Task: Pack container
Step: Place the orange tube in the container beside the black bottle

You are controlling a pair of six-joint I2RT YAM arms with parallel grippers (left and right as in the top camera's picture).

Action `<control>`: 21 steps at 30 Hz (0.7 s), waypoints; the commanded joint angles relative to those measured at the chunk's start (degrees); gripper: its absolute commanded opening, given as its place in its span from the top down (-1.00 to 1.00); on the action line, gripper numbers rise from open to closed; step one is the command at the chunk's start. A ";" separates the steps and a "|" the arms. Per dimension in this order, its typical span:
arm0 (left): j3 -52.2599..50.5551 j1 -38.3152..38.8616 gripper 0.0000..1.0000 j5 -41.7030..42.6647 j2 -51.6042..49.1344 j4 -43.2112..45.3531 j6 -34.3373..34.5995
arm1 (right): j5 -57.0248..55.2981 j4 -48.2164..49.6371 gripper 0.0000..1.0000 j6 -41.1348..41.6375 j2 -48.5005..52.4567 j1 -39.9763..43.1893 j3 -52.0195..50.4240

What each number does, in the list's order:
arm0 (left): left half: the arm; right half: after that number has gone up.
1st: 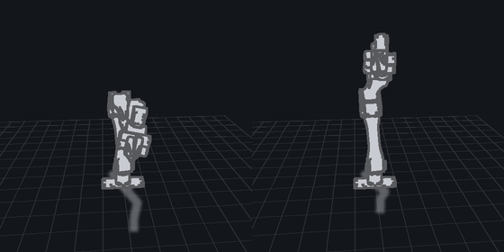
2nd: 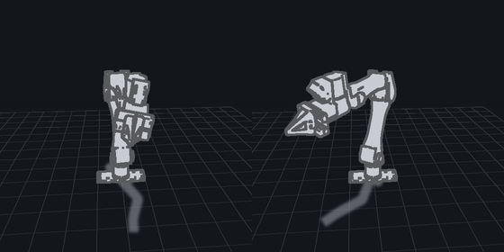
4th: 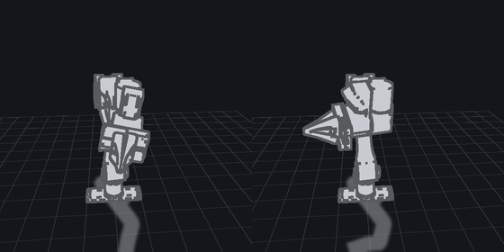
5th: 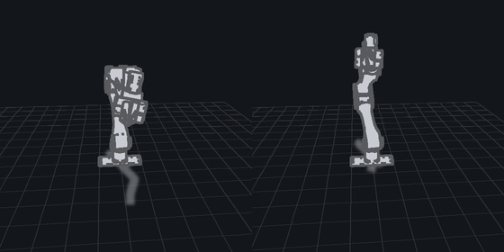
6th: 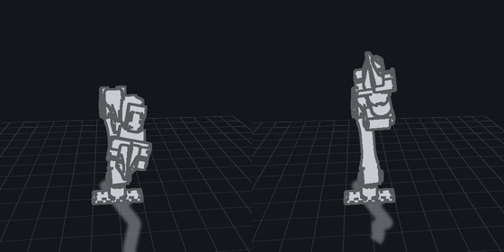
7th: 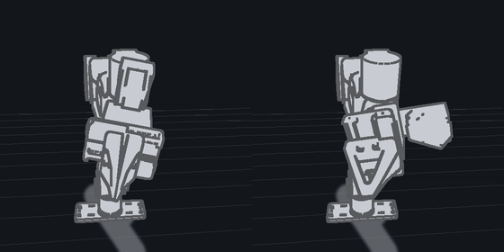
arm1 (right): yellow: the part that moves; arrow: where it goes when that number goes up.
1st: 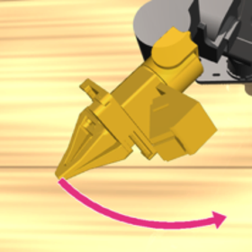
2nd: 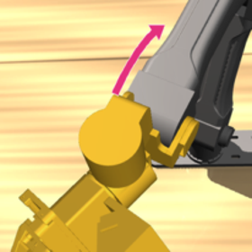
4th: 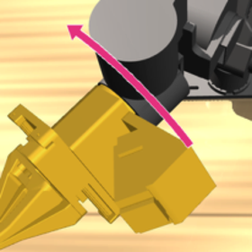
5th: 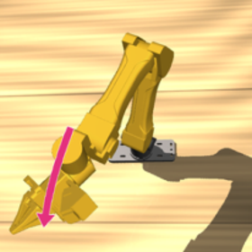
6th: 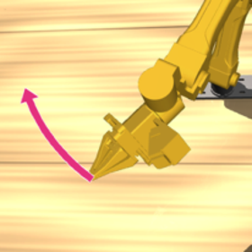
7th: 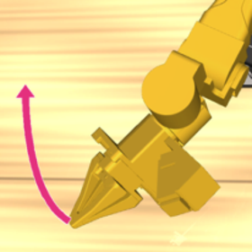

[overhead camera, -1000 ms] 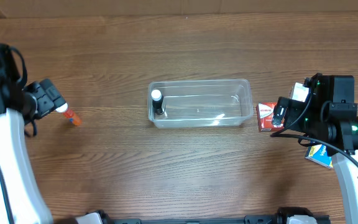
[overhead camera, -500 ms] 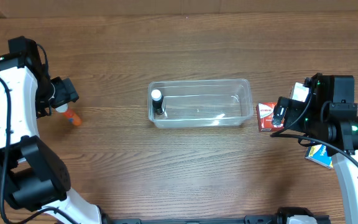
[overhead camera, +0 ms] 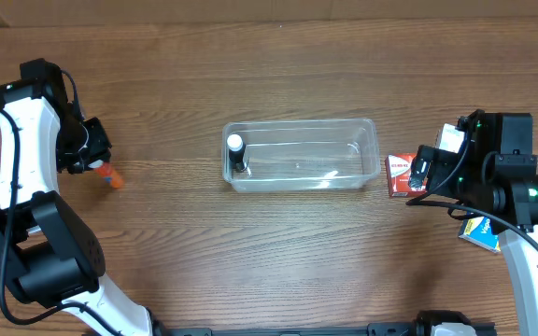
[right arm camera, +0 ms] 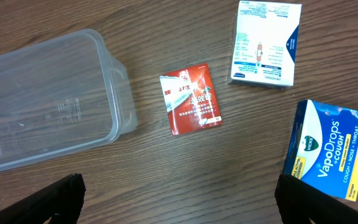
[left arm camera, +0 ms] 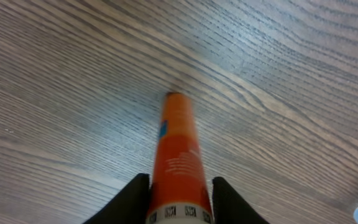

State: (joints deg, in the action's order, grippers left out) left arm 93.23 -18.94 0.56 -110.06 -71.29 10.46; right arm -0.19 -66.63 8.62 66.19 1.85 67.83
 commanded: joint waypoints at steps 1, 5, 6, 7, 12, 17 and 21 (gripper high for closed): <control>-0.20 0.26 0.48 0.98 -0.61 -0.50 -0.17 | 0.31 0.24 -1.00 0.20 0.07 0.15 1.55; 0.02 0.50 0.80 0.98 -0.50 -1.79 0.81 | 0.31 0.26 -1.00 0.20 0.07 0.15 1.55; 0.55 0.90 0.85 1.03 -0.33 -2.75 1.77 | 0.33 0.26 -1.00 0.20 0.07 0.15 1.55; 1.09 1.18 0.89 1.01 0.00 -3.37 2.03 | 0.31 0.26 -1.00 0.20 0.07 0.15 1.55; 7.76 7.15 0.92 1.05 4.87 -7.56 2.89 | 0.31 0.26 -1.00 0.20 0.07 0.15 1.55; 16.48 20.00 0.92 1.01 10.71 -10.88 3.10 | 0.31 0.26 -1.00 0.20 0.07 0.15 1.55; 18.43 32.63 0.92 0.59 12.09 -11.19 6.14 | 0.33 0.24 -1.00 0.20 0.07 0.15 1.55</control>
State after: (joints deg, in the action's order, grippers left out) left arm 110.37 7.27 0.97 -99.37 -81.89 13.37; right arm -0.19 -66.61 8.75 66.19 1.85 67.83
